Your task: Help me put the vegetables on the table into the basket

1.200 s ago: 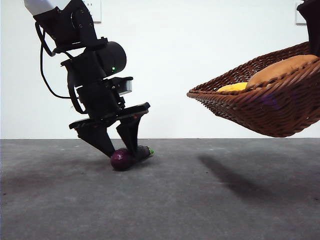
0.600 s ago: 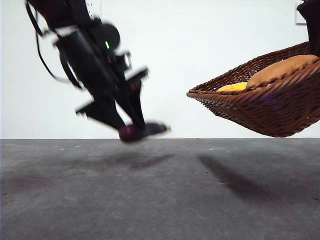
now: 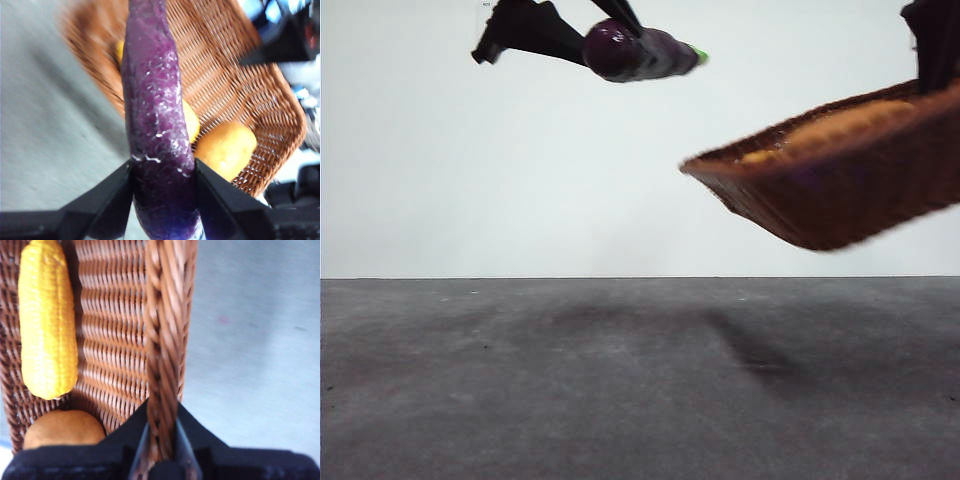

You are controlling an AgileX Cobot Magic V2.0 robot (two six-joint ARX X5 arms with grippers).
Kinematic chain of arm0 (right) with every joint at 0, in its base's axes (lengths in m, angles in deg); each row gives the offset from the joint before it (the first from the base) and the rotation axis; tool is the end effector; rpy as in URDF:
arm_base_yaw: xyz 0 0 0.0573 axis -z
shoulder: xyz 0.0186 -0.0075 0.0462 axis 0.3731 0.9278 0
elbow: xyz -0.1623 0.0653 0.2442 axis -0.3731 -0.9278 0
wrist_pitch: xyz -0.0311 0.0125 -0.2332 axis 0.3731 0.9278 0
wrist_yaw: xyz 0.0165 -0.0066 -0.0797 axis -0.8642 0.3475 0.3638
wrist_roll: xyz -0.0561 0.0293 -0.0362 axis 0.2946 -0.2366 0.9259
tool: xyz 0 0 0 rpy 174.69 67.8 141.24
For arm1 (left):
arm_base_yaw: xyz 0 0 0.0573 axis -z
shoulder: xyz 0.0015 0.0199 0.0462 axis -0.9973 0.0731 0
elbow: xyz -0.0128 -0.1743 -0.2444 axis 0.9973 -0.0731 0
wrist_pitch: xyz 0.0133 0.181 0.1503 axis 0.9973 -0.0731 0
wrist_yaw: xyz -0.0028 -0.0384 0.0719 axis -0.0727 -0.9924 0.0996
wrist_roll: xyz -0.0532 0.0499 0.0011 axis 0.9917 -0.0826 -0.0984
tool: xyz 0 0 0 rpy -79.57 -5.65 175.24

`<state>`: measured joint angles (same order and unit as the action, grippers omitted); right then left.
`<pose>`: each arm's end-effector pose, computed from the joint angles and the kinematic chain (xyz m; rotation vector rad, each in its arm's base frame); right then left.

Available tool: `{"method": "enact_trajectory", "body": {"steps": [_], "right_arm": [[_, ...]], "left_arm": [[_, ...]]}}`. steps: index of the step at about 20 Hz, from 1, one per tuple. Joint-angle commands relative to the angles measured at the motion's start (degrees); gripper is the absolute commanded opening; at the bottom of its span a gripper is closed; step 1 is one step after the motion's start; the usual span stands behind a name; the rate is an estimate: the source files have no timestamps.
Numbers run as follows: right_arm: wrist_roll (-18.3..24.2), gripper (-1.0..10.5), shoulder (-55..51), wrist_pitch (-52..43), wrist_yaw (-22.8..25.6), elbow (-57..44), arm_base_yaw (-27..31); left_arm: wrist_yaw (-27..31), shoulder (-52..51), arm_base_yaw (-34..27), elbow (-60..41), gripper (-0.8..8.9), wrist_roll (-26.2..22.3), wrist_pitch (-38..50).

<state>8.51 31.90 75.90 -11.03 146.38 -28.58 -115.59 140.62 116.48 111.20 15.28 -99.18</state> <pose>0.2592 0.0475 0.3527 0.1460 1.2786 0.3402 0.2559 -0.1863 0.3637 -0.1619 0.9031 -0.9465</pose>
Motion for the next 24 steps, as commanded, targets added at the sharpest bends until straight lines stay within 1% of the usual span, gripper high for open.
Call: {"method": "enact_trajectory", "body": {"steps": [1, 3, 4, 6, 7, 9, 11, 12, 14, 16, 18, 19, 21, 22, 24], "right_arm": [[-0.83, -0.2, 0.24, -0.9, -2.84, -0.04, -0.24], [-1.14, -0.2, 0.24, -1.09, -2.84, -0.04, -1.36], [-1.16, -0.2, 0.24, -1.14, -2.86, -0.04, -1.88], [-1.33, -0.2, 0.24, -1.38, -2.86, -0.04, -2.99], [-1.64, -0.2, 0.24, -1.51, -2.86, -0.04, -3.69], [-2.45, -0.2, 0.24, -2.34, -2.89, -0.04, -5.01], [-3.1, -0.2, 0.24, -2.86, -2.89, -0.04, -6.25], [-3.34, -0.2, 0.24, -2.99, -2.89, -0.04, -7.06], [-3.8, -0.2, 0.24, -3.04, -2.89, -0.04, -8.37], [-4.2, -0.2, 0.24, -3.21, -2.89, -0.04, -9.62], [-4.63, -0.2, 0.24, -3.72, -2.89, -0.04, -10.99], [-4.92, -0.2, 0.24, -3.91, -2.89, -0.04, -11.56], [-5.33, -0.2, 0.24, -4.02, -2.86, -0.04, -12.83], [-5.55, -0.2, 0.24, -4.02, -2.84, -0.04, -13.16], [-5.7, -0.2, 0.24, -3.98, -2.8, -0.04, -13.25]], "left_arm": [[0.07, 1.14, 2.75, -0.46, 0.27, 0.85, 0.76], [2.36, 1.25, 5.38, -0.44, 0.27, 2.27, 2.73], [3.52, 1.25, 6.6, -0.46, 0.27, 3.78, 4.04], [3.91, 1.25, 8.17, -0.44, 0.27, 6.4, 6.03], [4.04, 1.25, 8.9, -0.44, 0.27, 6.38, 6.34], [6.93, 1.25, 10.75, -0.44, 0.27, 6.4, 6.03], [11.34, 1.25, 11.85, -0.46, 0.31, 8.9, 5.97], [13.38, 1.25, 12.2, -0.44, 0.31, 10.91, 5.99], [16.2, 1.25, 12.55, -0.44, 0.31, 14.14, 6.19], [17.81, 1.25, 12.92, -0.44, 0.31, 16.7, 6.69], [17.84, 1.25, 13.25, -0.44, 0.32, 17.97, 7.26], [17.84, 1.25, 13.38, -0.44, 0.55, 17.97, 7.39], [17.88, 1.25, 14.05, -0.44, 3.58, 17.94, 7.41], [17.86, 1.25, 14.25, -0.44, 4.59, 17.97, 7.61], [18.05, 1.25, 14.43, -0.44, 4.72, 20.13, 7.96]]}}
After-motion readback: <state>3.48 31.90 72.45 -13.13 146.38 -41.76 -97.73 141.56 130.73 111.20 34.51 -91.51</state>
